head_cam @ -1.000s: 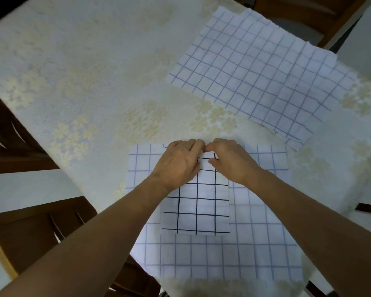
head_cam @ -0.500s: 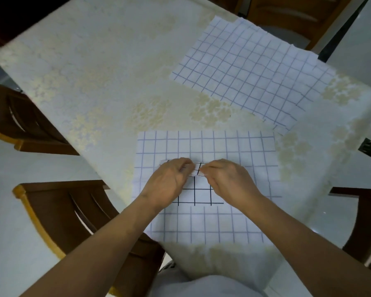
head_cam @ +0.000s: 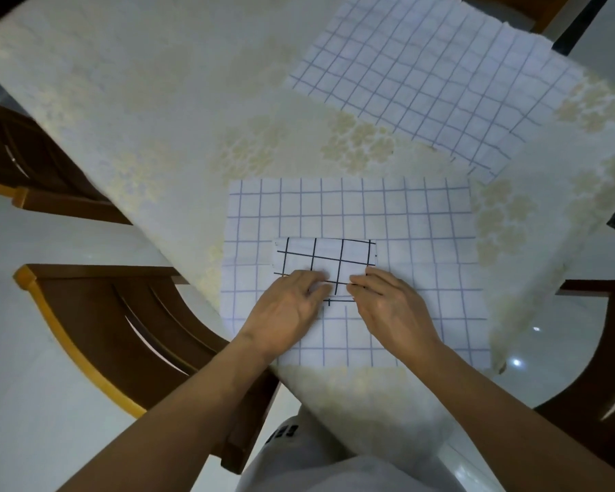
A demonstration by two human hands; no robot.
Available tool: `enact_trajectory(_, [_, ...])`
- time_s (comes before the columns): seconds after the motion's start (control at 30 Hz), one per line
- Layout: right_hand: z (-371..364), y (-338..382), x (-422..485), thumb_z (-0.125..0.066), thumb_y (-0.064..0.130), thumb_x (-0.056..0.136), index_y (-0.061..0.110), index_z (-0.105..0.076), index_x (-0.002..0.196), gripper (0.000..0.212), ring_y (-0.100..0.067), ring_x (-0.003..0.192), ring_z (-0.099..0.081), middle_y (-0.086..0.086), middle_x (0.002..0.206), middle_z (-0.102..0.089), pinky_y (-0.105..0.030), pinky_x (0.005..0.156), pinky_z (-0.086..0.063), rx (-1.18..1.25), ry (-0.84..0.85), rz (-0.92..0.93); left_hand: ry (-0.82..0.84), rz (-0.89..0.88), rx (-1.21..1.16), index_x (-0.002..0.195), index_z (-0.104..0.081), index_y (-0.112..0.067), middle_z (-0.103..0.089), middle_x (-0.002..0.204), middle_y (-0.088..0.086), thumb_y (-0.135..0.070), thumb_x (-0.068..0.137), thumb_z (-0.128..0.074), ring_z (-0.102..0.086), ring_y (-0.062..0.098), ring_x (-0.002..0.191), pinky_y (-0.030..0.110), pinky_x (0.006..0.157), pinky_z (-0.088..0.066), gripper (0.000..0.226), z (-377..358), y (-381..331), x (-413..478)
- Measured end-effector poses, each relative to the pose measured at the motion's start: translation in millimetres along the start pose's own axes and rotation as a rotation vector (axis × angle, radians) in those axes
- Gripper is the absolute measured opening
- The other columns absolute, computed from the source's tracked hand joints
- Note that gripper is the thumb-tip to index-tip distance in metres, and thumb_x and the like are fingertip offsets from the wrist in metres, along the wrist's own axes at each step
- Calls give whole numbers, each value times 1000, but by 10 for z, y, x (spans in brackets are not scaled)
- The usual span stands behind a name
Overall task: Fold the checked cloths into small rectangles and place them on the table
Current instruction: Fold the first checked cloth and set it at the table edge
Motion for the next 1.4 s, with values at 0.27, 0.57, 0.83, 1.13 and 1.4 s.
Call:
enact_trajectory(0.27, [-2,-24,-184,-72,9,83,11,-77,87,7,-26,101,-67,-1,100,-75,-42,84,-55,-52,-27,-2,-120,-35,39,132,-57,-10,-49,143,15,-39,95,-57,-47,31,129,48,110,-35,47,124,157,176])
enact_trajectory(0.57, [-33,-18,465,-43,24,101,3,-60,130,40,-30,134,-49,-15,138,-57,-43,115,-35,-58,-72,-159,67,70,159,157,-16,-6,-13,165,11,-54,103,-23,-9,24,153,48,122,-14,72,-276,290,401])
enact_trajectory(0.83, [-447,-109,458,-8,62,101,7,-16,157,79,-24,154,-4,-10,166,-12,-49,123,-14,-195,302,-161,24,172,124,158,-8,-8,-6,166,7,-50,103,-26,-2,20,153,49,122,-14,71,-423,188,334])
enact_trajectory(1.13, [-333,-419,172,-11,67,100,8,1,158,84,-23,154,7,-9,167,5,-51,123,-10,-318,379,-184,66,204,118,158,-8,-12,-2,166,8,-56,103,-18,0,21,153,50,123,-9,71,-362,278,60])
enact_trajectory(1.4, [-440,-22,518,-22,39,106,4,-21,156,61,-24,153,-12,-13,164,-18,-47,122,-22,-177,250,-179,-76,188,58,155,-23,-3,-18,164,12,-30,104,-33,-13,22,152,48,122,-18,58,-324,248,475])
Point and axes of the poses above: each hand's wrist, its own x-axis towards the middle knuckle, its own z-axis out of the back of the hand, y = z × x, the point moved 4 cm from there along x, towards the middle knuckle
